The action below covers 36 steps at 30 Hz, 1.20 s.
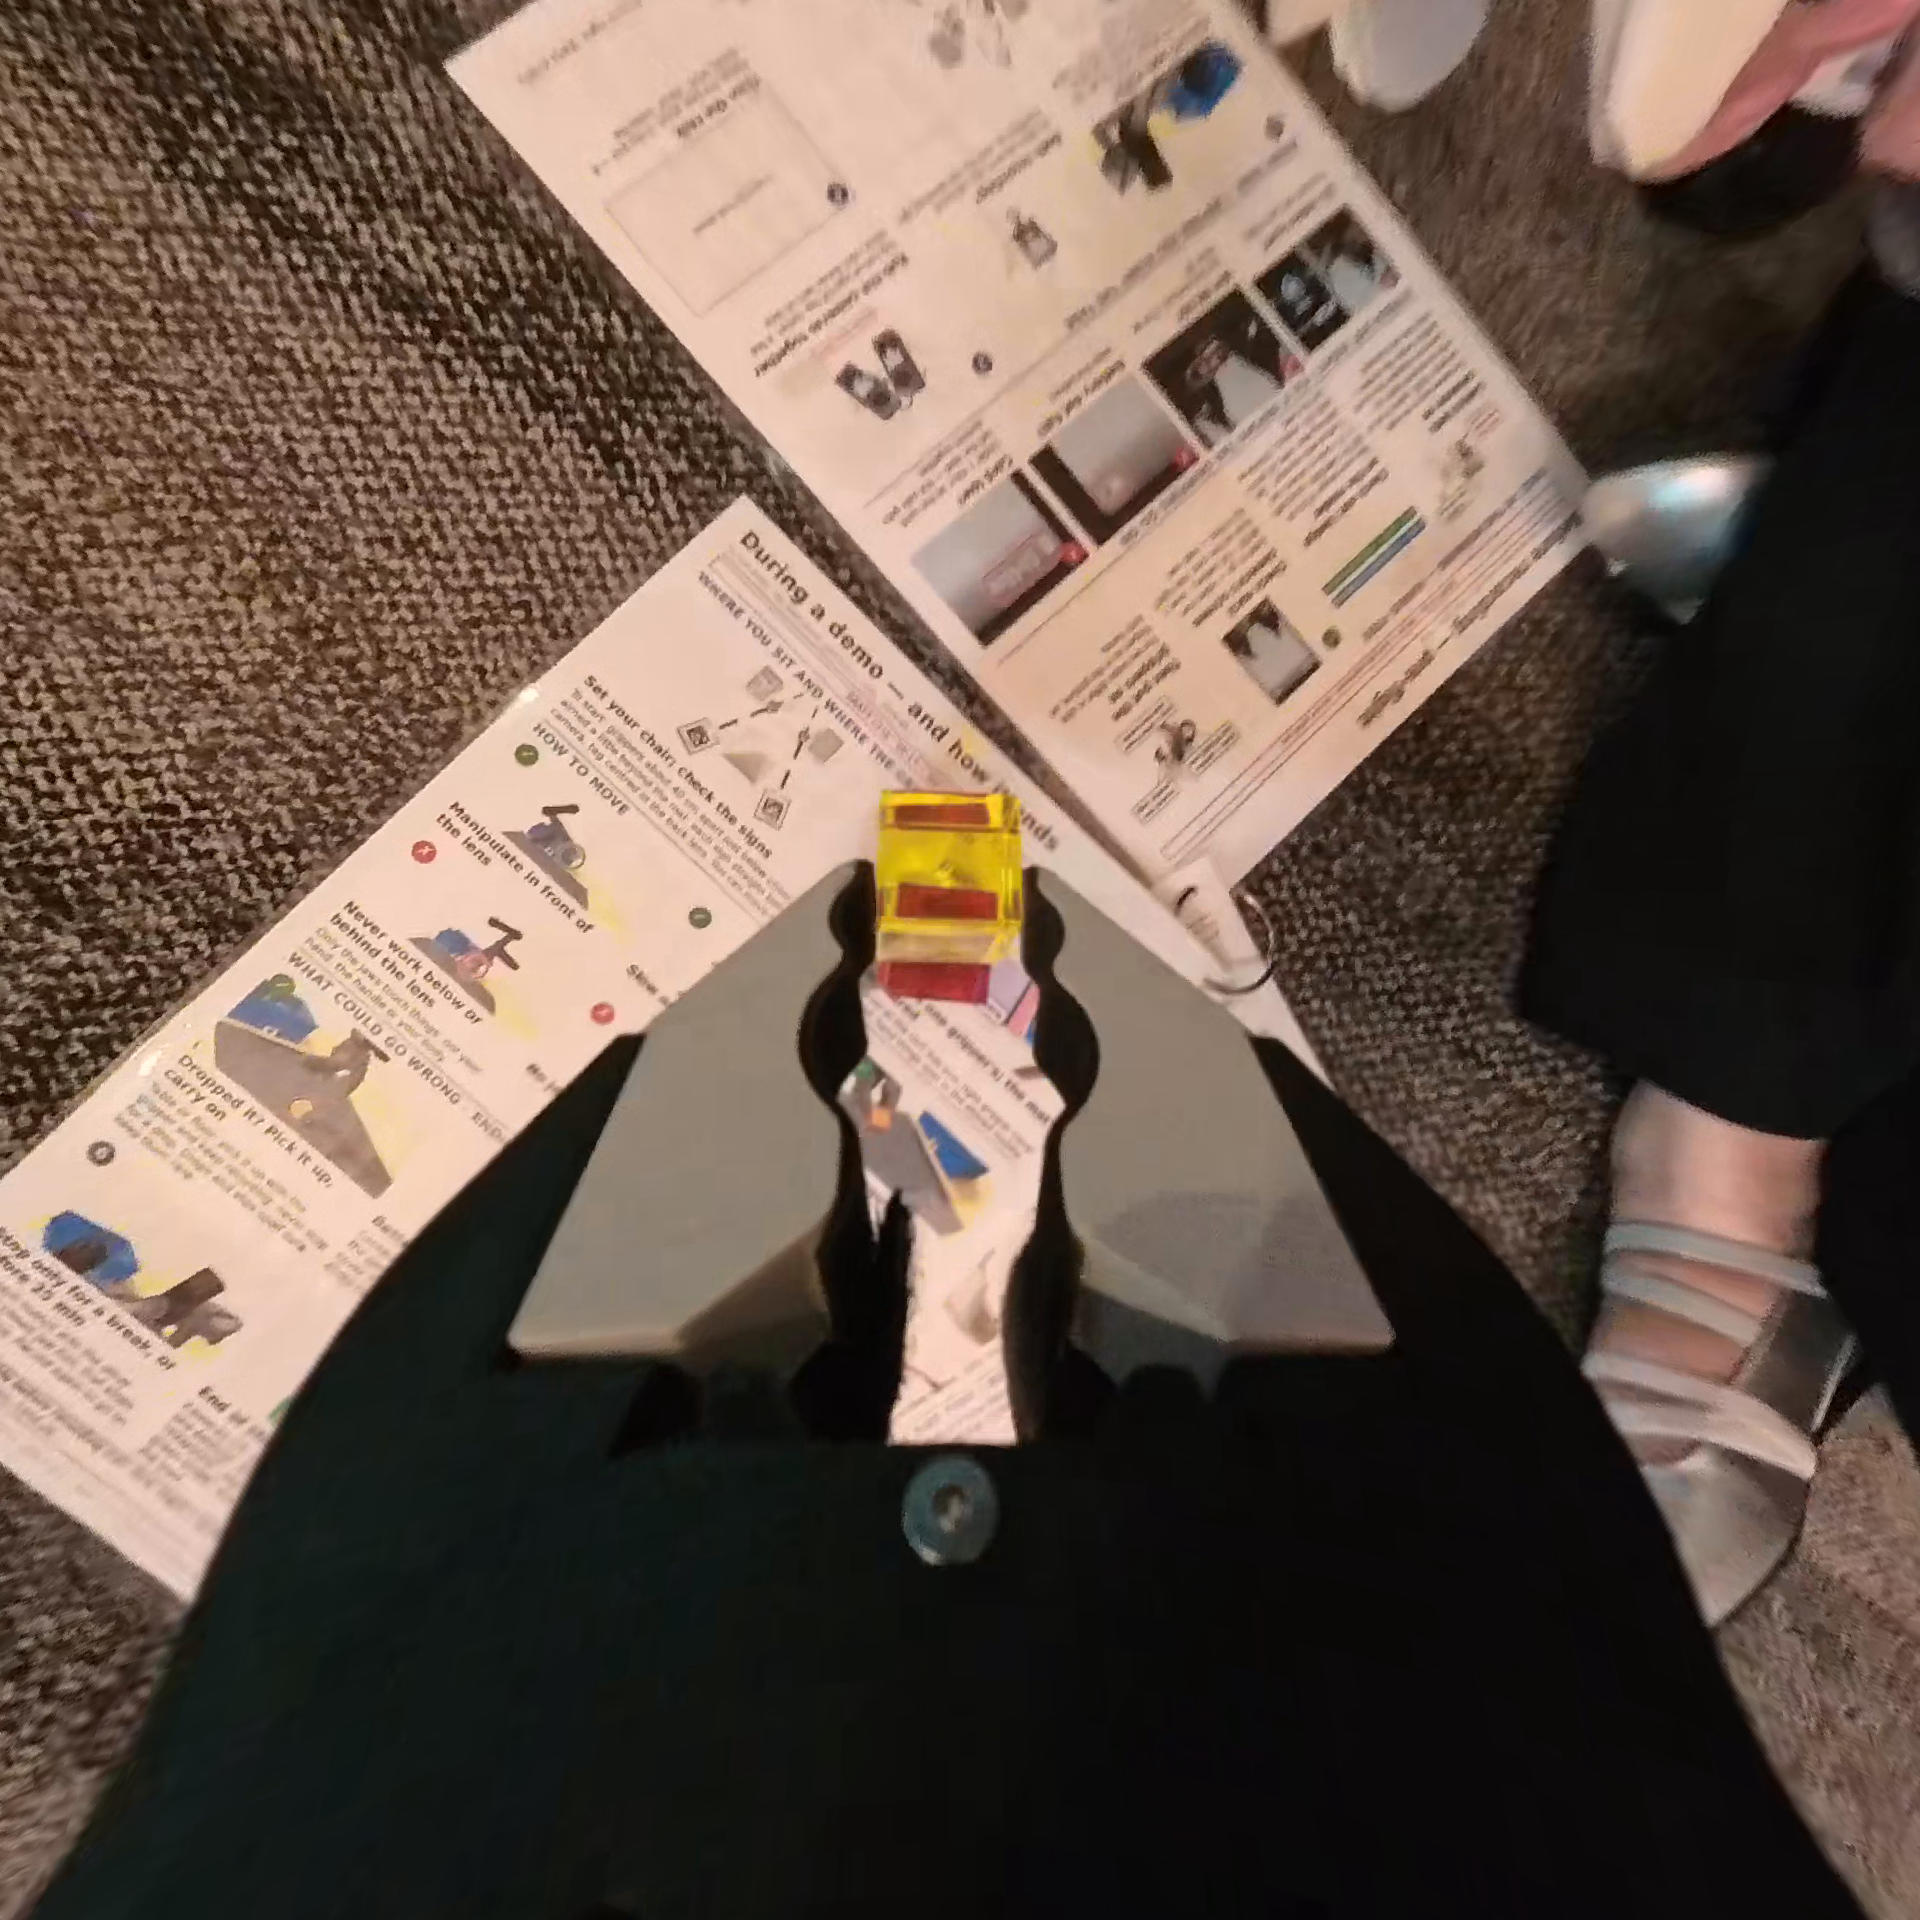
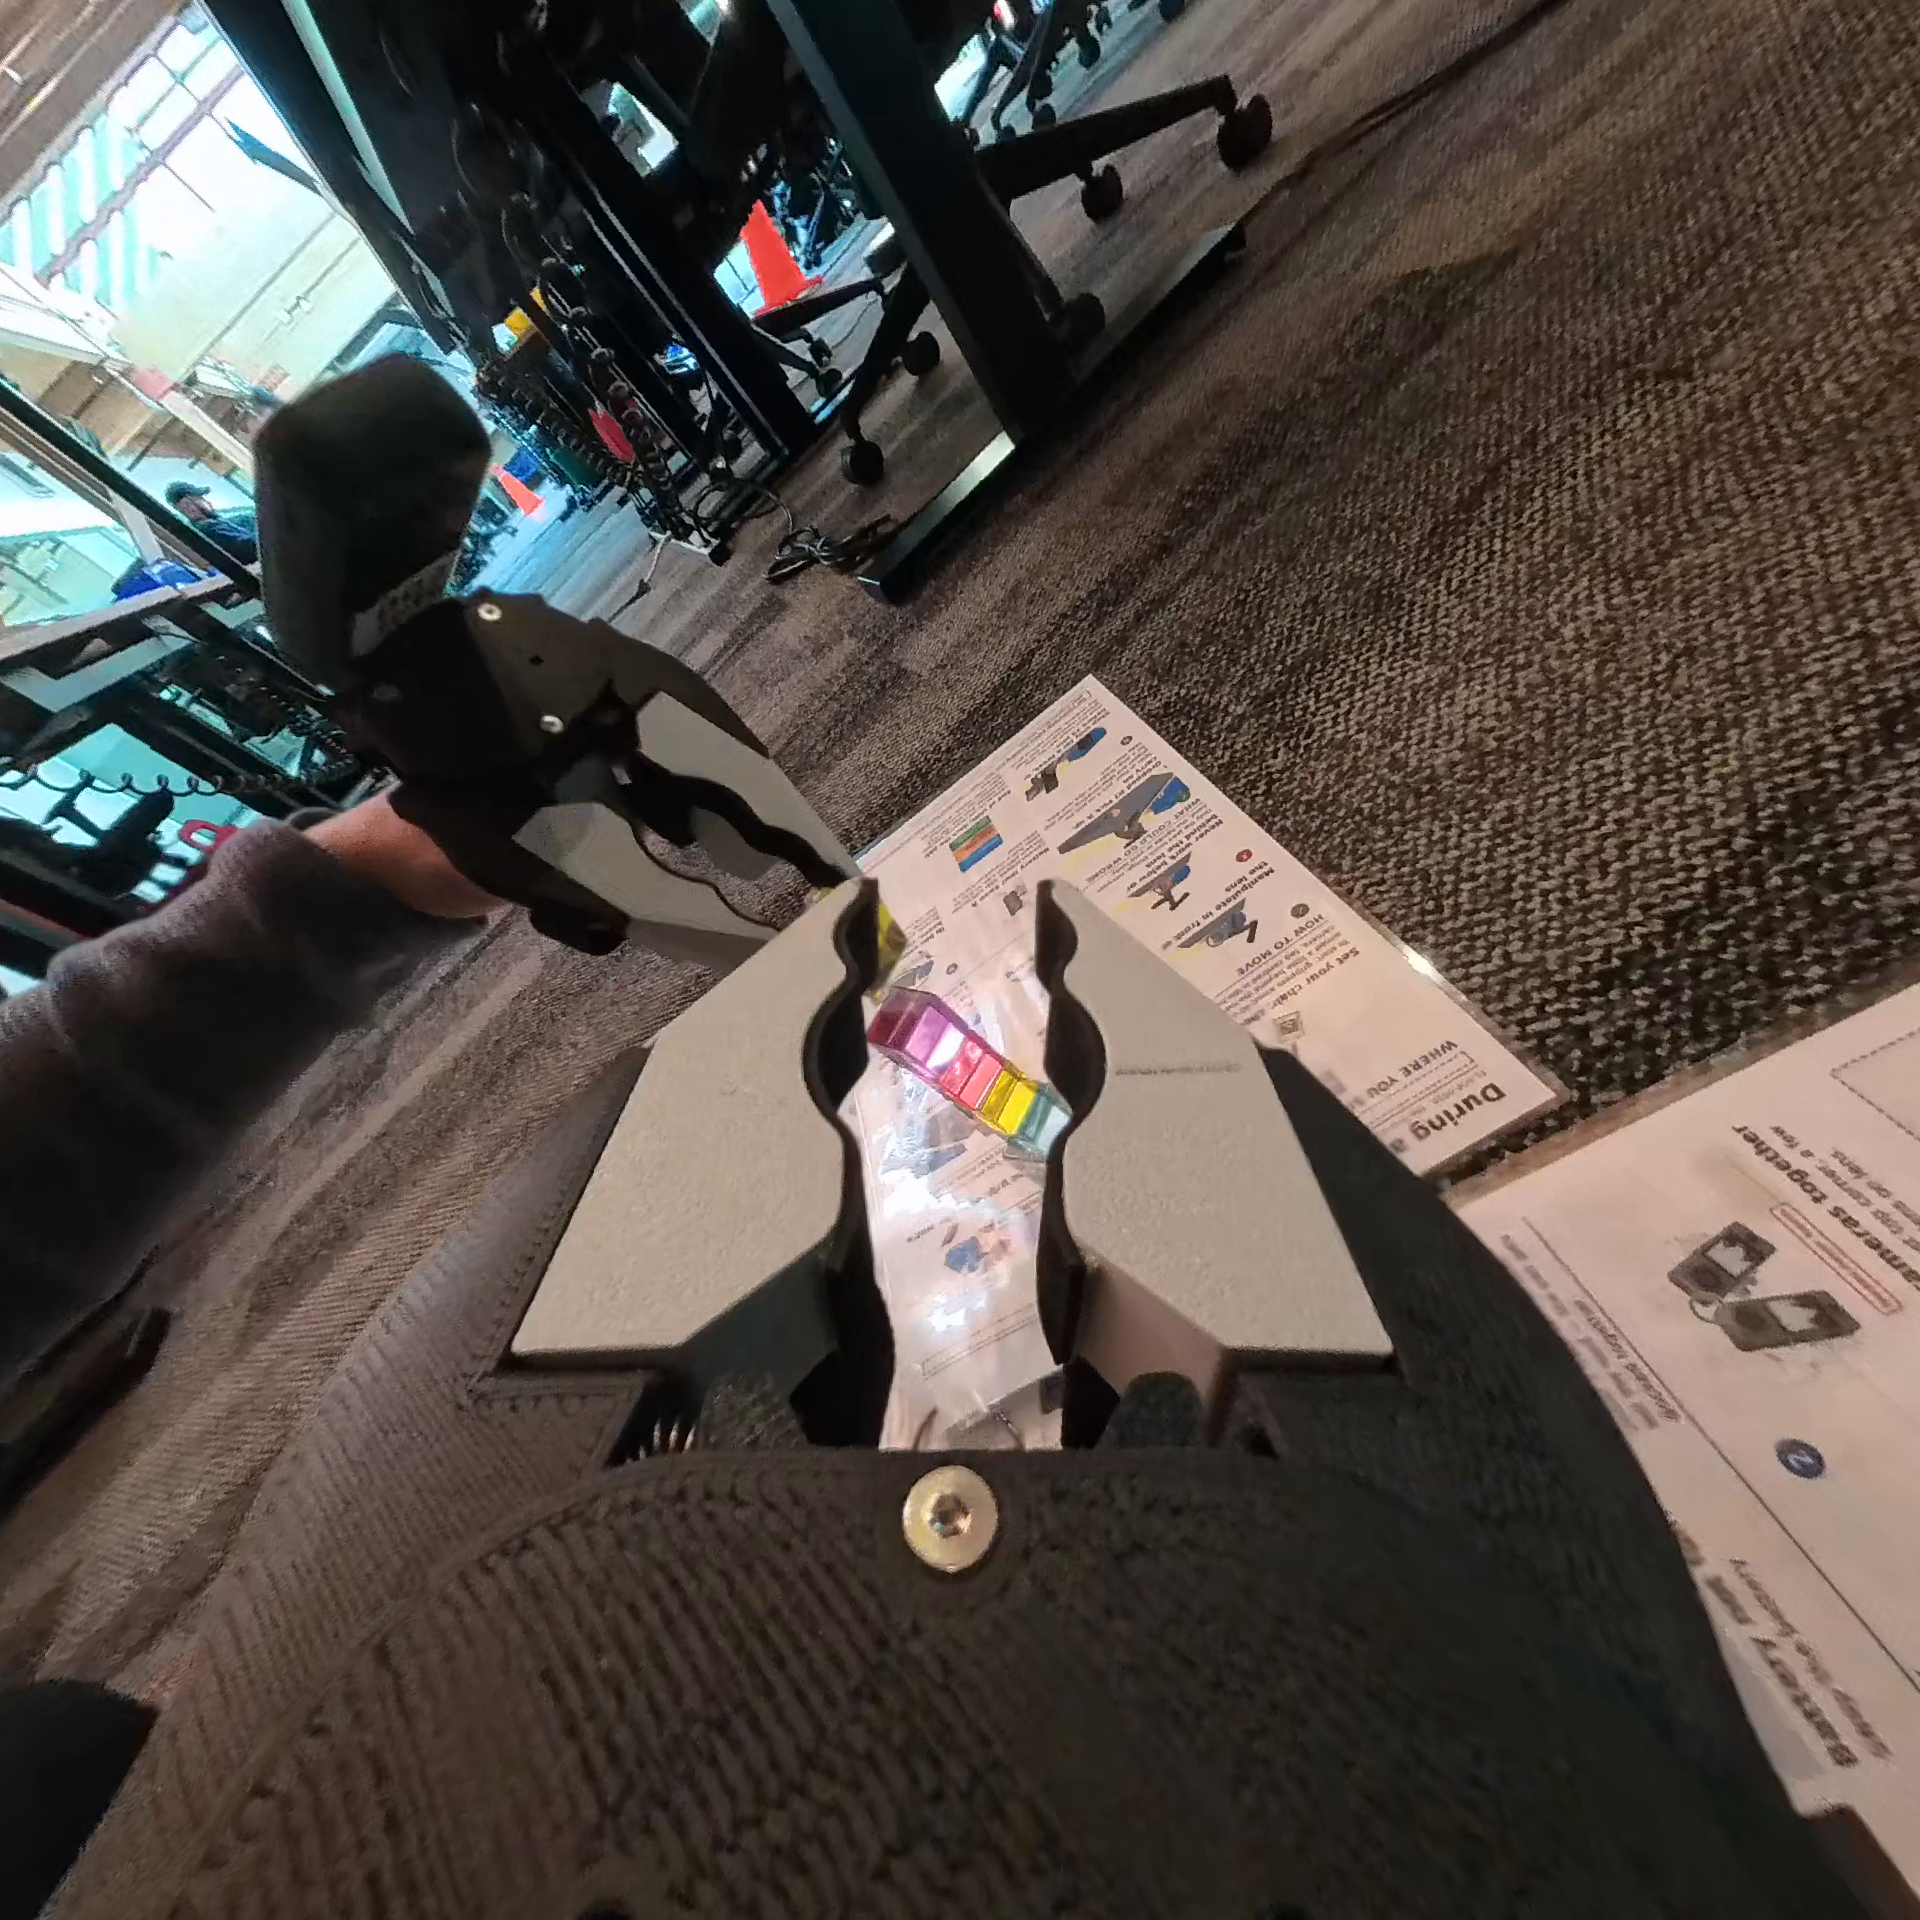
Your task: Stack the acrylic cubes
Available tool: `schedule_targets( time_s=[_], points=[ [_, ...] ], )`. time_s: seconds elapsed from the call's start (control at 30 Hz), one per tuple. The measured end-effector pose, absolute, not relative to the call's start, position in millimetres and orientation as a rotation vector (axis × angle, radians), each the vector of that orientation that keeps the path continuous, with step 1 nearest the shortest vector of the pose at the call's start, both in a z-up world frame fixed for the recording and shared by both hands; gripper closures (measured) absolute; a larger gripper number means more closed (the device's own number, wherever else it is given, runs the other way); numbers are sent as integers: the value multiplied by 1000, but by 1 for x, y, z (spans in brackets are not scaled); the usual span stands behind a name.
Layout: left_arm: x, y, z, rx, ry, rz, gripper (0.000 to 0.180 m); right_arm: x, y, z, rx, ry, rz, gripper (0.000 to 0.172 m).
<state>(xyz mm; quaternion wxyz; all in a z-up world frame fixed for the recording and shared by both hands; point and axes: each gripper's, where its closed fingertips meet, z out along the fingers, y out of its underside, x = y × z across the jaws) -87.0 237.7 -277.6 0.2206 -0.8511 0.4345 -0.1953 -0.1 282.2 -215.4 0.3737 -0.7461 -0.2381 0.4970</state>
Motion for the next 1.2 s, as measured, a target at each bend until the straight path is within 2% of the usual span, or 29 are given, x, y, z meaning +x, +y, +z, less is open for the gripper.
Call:
schedule_targets(
  time_s=[1.2],
  points=[
    [-90, 228, -306, -2267, 1174, -575, 154, -13, 270, -220, -1955, -676, 1279, 140]
  ],
)
